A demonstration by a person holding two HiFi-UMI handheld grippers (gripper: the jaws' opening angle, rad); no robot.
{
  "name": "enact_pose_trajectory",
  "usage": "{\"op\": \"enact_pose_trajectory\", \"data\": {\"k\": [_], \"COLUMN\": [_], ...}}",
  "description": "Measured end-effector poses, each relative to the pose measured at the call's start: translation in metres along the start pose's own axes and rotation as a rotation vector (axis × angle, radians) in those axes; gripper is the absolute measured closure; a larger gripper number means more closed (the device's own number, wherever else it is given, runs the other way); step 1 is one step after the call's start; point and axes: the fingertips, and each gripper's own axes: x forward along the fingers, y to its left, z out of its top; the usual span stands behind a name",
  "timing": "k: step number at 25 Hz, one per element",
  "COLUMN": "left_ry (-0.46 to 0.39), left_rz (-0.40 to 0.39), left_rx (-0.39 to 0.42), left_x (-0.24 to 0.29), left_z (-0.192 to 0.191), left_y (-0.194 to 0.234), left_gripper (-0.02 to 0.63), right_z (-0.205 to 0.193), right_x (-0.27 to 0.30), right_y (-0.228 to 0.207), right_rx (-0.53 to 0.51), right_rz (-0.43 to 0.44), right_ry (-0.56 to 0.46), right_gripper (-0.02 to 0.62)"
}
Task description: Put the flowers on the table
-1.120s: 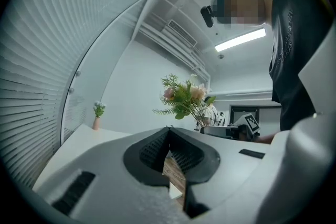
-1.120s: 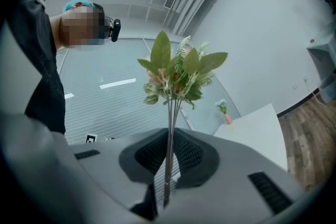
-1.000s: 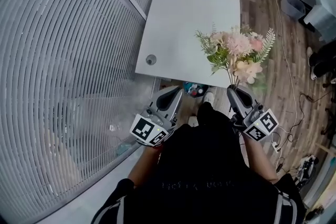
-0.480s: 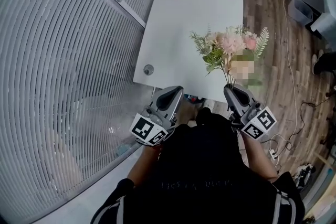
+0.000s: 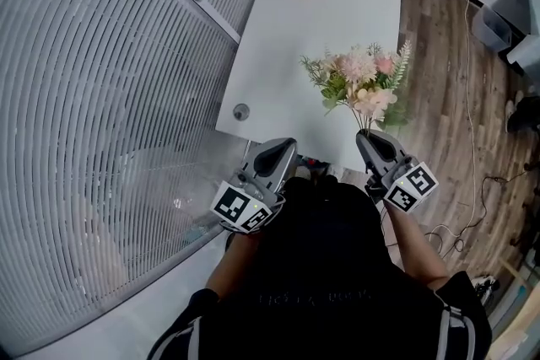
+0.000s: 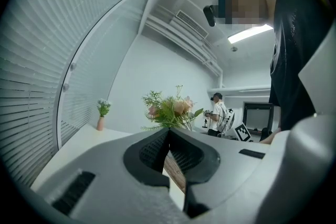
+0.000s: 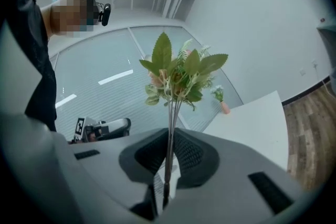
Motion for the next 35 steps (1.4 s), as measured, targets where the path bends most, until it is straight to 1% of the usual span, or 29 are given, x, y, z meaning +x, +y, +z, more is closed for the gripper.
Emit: {"op": "enact_pose_trajectory", "data": {"k": [4, 7, 9, 10, 12, 13, 14, 16, 17, 22, 25, 27, 30, 33, 35], "left_ry": [0.016, 0.026, 0.037, 0.049, 0.088, 0.107, 0.118, 0.122, 0.124, 0.183, 0.24, 0.26, 0.275, 0.28, 0.288], "left_rz": [-0.013, -0.036, -0.055, -0.062, -0.073, -0.078, -0.079, -0.068, -0.057, -0.03, -0.028, -0.031, -0.035, -0.044, -0.055], "left_rx": [-0.028, -0.046, -0.053, -0.042, 0.013, 0.027, 0.014, -0.058, -0.082, -0.101, -0.09, -0.098, -0.106, -0.111, -0.108], "left_x": [0.024, 0.031, 0.031, 0.032, 0.033, 0.035, 0.036, 0.037, 0.036, 0.035, 0.037, 0.038, 0.04, 0.042, 0.045], "left_z": [0.0, -0.007, -0.007, -0.008, -0.016, -0.023, -0.031, -0.043, -0.048, -0.076, -0.102, -0.112, -0.119, -0.121, -0.123], "left_y": [0.03, 0.034, 0.037, 0.04, 0.042, 0.044, 0.047, 0.058, 0.064, 0.089, 0.104, 0.11, 0.112, 0.112, 0.111], "left_gripper": [0.588, 0.588, 0.588, 0.588, 0.588, 0.588, 0.588, 0.588, 0.588, 0.588, 0.588, 0.588, 0.588, 0.588, 0.588], "right_z": [-0.009, -0.028, -0.04, -0.045, -0.057, -0.064, -0.071, -0.086, -0.094, -0.128, -0.151, -0.16, -0.168, -0.175, -0.182], "right_x": [0.032, 0.038, 0.044, 0.048, 0.054, 0.056, 0.057, 0.06, 0.062, 0.069, 0.074, 0.077, 0.079, 0.083, 0.084], "right_y": [-0.041, -0.059, -0.067, -0.07, -0.078, -0.083, -0.087, -0.096, -0.101, -0.123, -0.137, -0.146, -0.154, -0.157, -0.16], "right_rx": [-0.032, -0.069, -0.072, -0.065, -0.055, -0.057, -0.062, -0.072, -0.078, -0.084, -0.078, -0.061, -0.05, -0.052, -0.036], "right_rz": [-0.065, -0.115, -0.148, -0.164, -0.192, -0.204, -0.214, -0.239, -0.257, -0.34, -0.364, -0.38, -0.399, -0.401, -0.4], "right_ry": [0.054, 0.09, 0.124, 0.143, 0.182, 0.199, 0.218, 0.257, 0.277, 0.346, 0.388, 0.4, 0.413, 0.44, 0.453], "right_gripper": [0.555, 0.555, 0.555, 0.555, 0.555, 0.555, 0.555, 0.555, 0.555, 0.555, 0.555, 0.557, 0.555, 0.555, 0.555]}}
